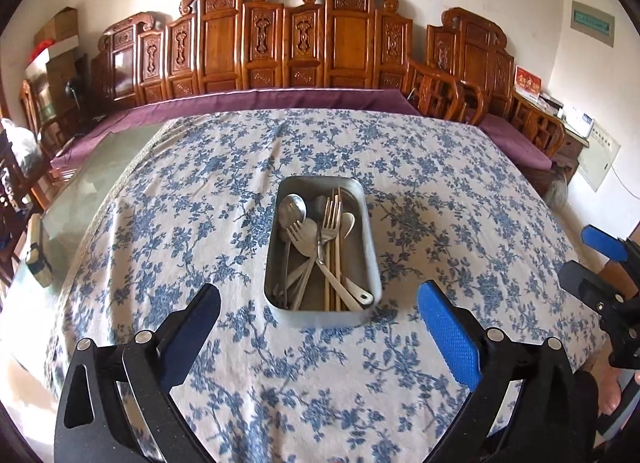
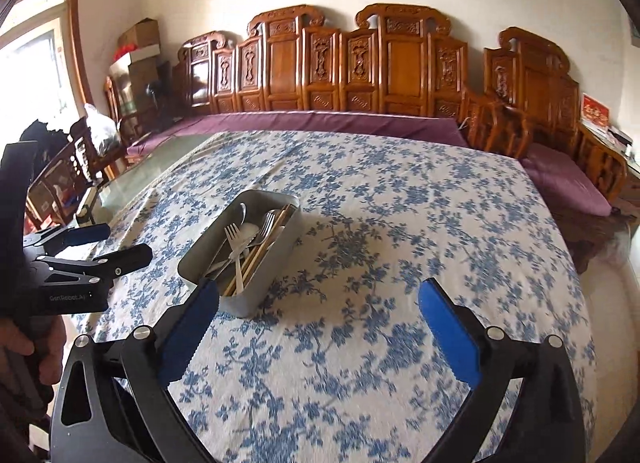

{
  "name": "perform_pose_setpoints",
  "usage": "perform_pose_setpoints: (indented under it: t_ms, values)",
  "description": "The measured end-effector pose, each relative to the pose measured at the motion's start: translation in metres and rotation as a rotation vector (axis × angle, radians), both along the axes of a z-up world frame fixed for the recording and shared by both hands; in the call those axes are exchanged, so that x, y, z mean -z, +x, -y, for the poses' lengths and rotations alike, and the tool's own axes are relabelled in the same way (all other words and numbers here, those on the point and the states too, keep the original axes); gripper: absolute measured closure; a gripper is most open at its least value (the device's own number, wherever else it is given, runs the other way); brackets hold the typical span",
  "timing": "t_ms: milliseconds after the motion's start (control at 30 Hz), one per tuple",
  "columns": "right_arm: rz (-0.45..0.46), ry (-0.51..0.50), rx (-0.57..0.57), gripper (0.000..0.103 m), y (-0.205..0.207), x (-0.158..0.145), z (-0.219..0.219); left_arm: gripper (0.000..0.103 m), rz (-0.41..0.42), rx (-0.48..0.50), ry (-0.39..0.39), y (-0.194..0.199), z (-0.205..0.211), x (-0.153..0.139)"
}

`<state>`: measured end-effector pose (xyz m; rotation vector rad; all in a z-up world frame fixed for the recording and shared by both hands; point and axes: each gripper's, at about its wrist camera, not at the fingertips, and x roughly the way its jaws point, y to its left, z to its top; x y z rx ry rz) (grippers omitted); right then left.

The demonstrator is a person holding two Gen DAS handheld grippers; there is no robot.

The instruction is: Organize utensils

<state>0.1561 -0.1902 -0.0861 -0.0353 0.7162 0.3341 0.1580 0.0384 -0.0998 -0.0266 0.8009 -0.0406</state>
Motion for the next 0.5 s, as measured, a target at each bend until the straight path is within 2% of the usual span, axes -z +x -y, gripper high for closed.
perform_pose_setpoints:
  t_ms: [233,400,500]
  values:
    - [0.04,0.003,0.05,0.003,-0.037,-0.015,0.021,0.008,0.049,-0.028,0.047,-0.031,0.019,-0.021]
    - [0.069,-0.005,0.072,0.003,-0.056,-0.026,0.03,0.008,0.066,-0.01,0.015,-0.049,0.025,-0.036]
    - [0.074,-0.002,0.08,0.003,-0.063,-0.03,0.033,0.008,0.082,0.005,0.032,-0.058,0.032,-0.042]
